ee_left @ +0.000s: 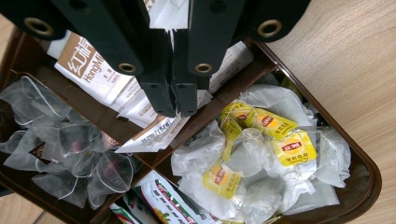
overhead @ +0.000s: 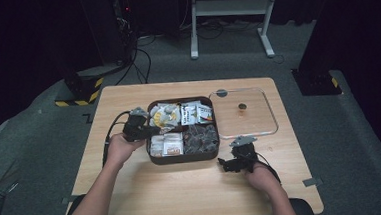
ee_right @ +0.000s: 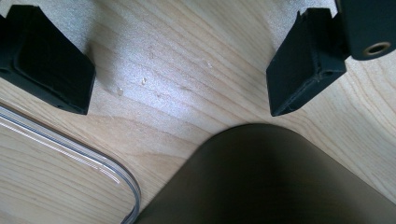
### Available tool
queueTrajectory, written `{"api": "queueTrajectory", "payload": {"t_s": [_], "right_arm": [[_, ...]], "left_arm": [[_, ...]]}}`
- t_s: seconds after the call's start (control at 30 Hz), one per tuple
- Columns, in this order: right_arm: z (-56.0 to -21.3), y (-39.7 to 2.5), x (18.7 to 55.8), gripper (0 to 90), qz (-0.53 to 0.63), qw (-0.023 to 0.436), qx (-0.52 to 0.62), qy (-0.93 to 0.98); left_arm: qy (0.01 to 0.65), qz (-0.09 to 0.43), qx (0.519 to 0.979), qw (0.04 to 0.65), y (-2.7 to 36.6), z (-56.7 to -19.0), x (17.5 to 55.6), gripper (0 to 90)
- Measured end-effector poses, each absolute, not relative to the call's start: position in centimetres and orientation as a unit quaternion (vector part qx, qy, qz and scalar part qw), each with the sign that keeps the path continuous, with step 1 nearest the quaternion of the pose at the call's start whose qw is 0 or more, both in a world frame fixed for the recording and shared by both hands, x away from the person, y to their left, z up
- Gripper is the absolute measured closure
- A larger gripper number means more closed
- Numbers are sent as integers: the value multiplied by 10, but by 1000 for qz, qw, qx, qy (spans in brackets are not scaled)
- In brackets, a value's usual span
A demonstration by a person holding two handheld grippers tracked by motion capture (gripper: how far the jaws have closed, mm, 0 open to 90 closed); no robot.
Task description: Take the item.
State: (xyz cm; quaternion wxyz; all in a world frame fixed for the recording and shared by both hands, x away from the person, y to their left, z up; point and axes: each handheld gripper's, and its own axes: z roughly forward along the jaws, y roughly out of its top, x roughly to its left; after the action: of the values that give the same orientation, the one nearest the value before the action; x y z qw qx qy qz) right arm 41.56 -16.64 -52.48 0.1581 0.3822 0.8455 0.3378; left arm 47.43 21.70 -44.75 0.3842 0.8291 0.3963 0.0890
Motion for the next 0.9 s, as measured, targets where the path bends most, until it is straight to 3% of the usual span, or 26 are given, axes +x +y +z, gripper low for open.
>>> {"api": "queueTrajectory", "payload": {"t_s": [0.9], "right_arm": [[-525,-166,415,80,338,157,383,845]], "left_arm": [[424,89,806,404,259,-426,467,880]]}}
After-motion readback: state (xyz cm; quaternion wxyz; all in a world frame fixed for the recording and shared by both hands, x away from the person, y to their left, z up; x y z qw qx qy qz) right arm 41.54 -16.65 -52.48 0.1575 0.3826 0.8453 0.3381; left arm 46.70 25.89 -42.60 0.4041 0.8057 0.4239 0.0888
